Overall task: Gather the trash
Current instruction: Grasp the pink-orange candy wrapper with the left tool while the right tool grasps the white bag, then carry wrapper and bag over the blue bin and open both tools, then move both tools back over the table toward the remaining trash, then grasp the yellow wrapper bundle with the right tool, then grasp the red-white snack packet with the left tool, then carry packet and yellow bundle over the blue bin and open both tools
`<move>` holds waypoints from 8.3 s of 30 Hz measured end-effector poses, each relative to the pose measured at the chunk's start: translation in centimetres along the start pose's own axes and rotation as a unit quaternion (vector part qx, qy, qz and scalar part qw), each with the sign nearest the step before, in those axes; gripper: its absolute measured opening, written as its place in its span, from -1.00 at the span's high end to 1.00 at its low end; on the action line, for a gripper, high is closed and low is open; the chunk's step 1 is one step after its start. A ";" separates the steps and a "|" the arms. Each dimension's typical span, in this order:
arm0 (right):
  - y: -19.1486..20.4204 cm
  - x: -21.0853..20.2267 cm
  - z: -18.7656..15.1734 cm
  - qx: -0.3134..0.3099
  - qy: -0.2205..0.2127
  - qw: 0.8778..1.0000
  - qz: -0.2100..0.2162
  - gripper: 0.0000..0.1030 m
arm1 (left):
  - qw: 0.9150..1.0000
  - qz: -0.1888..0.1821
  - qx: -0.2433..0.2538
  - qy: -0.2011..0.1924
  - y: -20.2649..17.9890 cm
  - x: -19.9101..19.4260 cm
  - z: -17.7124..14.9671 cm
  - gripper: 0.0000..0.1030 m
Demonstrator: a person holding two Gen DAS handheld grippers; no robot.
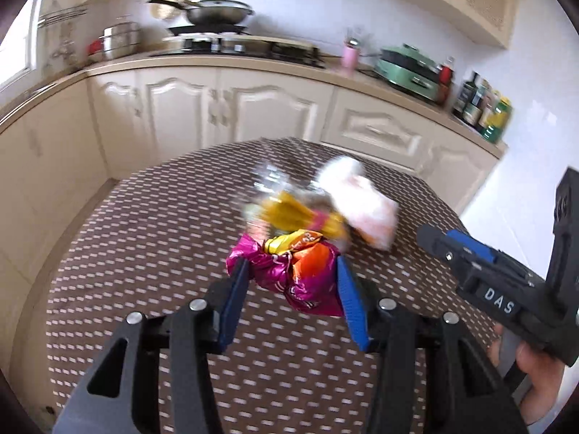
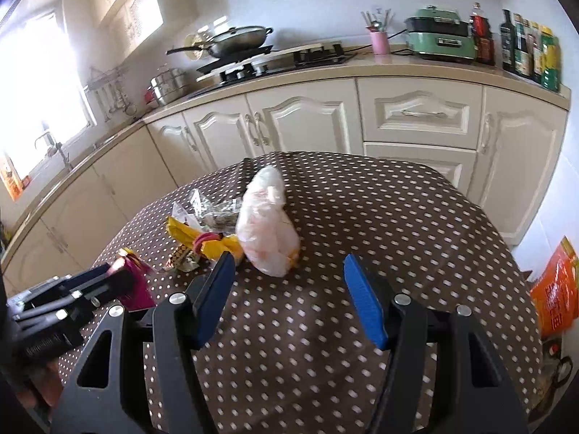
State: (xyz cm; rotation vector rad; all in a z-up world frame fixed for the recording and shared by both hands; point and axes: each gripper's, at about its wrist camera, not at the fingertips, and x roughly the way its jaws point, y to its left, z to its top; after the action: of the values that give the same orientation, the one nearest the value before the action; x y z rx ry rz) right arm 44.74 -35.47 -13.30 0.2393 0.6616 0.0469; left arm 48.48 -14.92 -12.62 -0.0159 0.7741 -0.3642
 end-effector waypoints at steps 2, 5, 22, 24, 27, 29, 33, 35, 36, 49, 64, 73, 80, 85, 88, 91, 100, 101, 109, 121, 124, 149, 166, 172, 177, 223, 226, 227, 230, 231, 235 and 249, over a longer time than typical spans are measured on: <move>0.5 1.0 0.4 -0.002 0.009 1.000 0.005 -0.17 | 1.000 0.010 -0.008 -0.002 1.0 0.1 0.4 0.07; 1.4 2.6 1.3 -0.010 0.018 1.000 0.004 -0.17 | 1.000 0.021 -0.018 -0.006 2.4 0.0 0.9 0.07; 3.5 0.4 1.1 -0.033 -0.002 0.999 -0.009 0.48 | 0.998 0.026 -0.059 -0.021 7.6 -4.4 -0.7 0.07; 5.2 -1.3 0.7 -0.047 -0.009 0.999 0.004 0.48 | 0.997 0.028 -0.061 -0.028 8.1 -5.8 -1.2 0.07; 8.4 -3.2 0.2 -0.065 -0.015 0.997 0.041 0.48 | 0.996 0.037 -0.067 -0.039 9.3 -8.5 -2.2 0.07; 10.9 -4.1 -0.3 -0.078 -0.014 0.994 0.070 0.48 | 0.995 0.049 -0.074 -0.046 10.7 -10.5 -3.2 0.07; 16.6 -5.1 -1.9 -0.110 -0.004 0.986 0.126 0.48 | 0.991 0.077 -0.097 -0.054 14.3 -14.1 -5.7 0.07; 20.0 -5.1 -3.3 -0.129 0.008 0.979 0.155 0.48 | 0.987 0.095 -0.114 -0.055 16.6 -15.8 -7.1 0.07; 21.7 -4.9 -4.1 -0.139 0.016 0.976 0.169 0.48 | 0.986 0.102 -0.121 -0.055 17.6 -16.4 -7.8 0.07; 39.0 -0.5 -14.8 -0.234 0.128 0.929 0.255 0.48 | 0.954 0.188 -0.231 -0.020 31.9 -22.7 -19.0 0.07; 45.3 8.1 -22.5 -0.289 0.215 0.908 0.214 0.48 | 0.930 0.184 -0.308 0.077 41.9 -15.2 -25.2 0.07; 45.1 10.3 -22.6 -0.287 0.216 0.912 0.196 0.47 | 0.927 0.172 -0.328 0.062 44.0 -13.0 -24.2 -0.12; 45.7 10.7 -23.8 -0.292 0.226 0.909 0.195 0.47 | 0.920 0.180 -0.342 0.070 44.5 -13.4 -25.5 -0.13; 46.7 10.6 -24.1 -0.294 0.230 0.906 0.199 0.47 | 0.916 0.186 -0.348 0.069 45.0 -14.3 -25.8 -0.13; 47.2 10.6 -24.0 -0.295 0.226 0.906 0.203 0.47 | 0.916 0.189 -0.348 0.064 45.1 -14.9 -25.7 -0.13; 47.9 10.5 -23.3 -0.285 0.215 0.909 0.216 0.39 | 0.914 0.197 -0.352 0.051 45.1 -15.9 -25.4 -0.13; 48.1 8.9 -21.0 -0.263 0.164 0.924 0.226 -0.04 | 0.917 0.200 -0.344 0.013 43.6 -18.9 -22.9 -0.13; 47.8 8.5 -20.7 -0.261 0.160 0.924 0.228 -0.04 | 0.918 0.198 -0.344 0.011 43.4 -19.0 -22.7 -0.13; 44.4 4.0 -17.1 -0.253 0.114 0.938 0.209 -0.05 | 0.931 0.180 -0.316 -0.018 38.9 -20.9 -19.6 -0.14; 33.1 -4.4 -9.4 -0.212 0.007 0.964 0.160 -0.13 | 0.963 0.141 -0.218 -0.072 25.9 -22.3 -11.9 -0.18; 28.9 -5.6 -7.7 -0.195 -0.012 0.971 0.138 -0.13 | 0.971 0.126 -0.190 -0.076 22.2 -21.4 -10.1 -0.19; 6.1 6.1 0.5 -0.091 0.072 0.993 0.010 -0.19 | 0.998 0.022 -0.029 0.044 4.7 0.6 -0.8 -0.20; 3.2 6.1 1.1 -0.058 0.064 0.996 0.025 0.23 | 0.998 -0.011 -0.031 0.053 3.6 7.7 1.6 -0.19; 3.1 6.1 0.9 -0.053 0.067 0.996 0.031 0.23 | 0.997 0.007 -0.030 0.068 4.1 9.7 2.1 0.25; 3.6 6.0 0.9 -0.054 0.065 0.996 0.036 0.23 | 0.997 0.030 0.005 0.067 4.1 10.0 2.2 0.63; 45.0 1.6 -17.1 -0.253 0.146 0.914 0.281 0.23 | 0.947 0.182 -0.265 0.022 36.6 -21.2 -23.1 0.90; 45.8 2.9 -17.7 -0.258 0.152 0.915 0.272 0.23 | 0.942 0.178 -0.282 0.040 38.8 -19.1 -24.0 0.90; 46.0 3.5 -17.8 -0.257 0.155 0.916 0.268 0.23 | 0.941 0.178 -0.285 0.044 39.3 -18.4 -24.0 0.90; 46.4 5.2 -18.0 -0.257 0.152 0.920 0.252 0.23 | 0.941 0.168 -0.289 0.047 40.2 -16.6 -23.2 0.90; 46.4 5.6 -18.0 -0.255 0.150 0.922 0.249 0.23 | 0.941 0.166 -0.290 0.048 40.7 -15.9 -23.1 0.90; 46.2 7.2 -18.0 -0.247 0.148 0.927 0.241 0.23 | 0.942 0.168 -0.286 0.053 42.4 -14.2 -22.5 0.89; 46.9 8.6 -19.3 -0.253 0.168 0.924 0.233 0.23 | 0.928 0.187 -0.308 0.095 44.5 -13.4 -25.3 0.21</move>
State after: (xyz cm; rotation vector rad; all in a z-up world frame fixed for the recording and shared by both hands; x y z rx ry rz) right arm 41.25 15.09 -22.15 -0.1213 0.8960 0.7230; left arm 36.35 34.18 -28.22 -0.4244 1.0378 0.2559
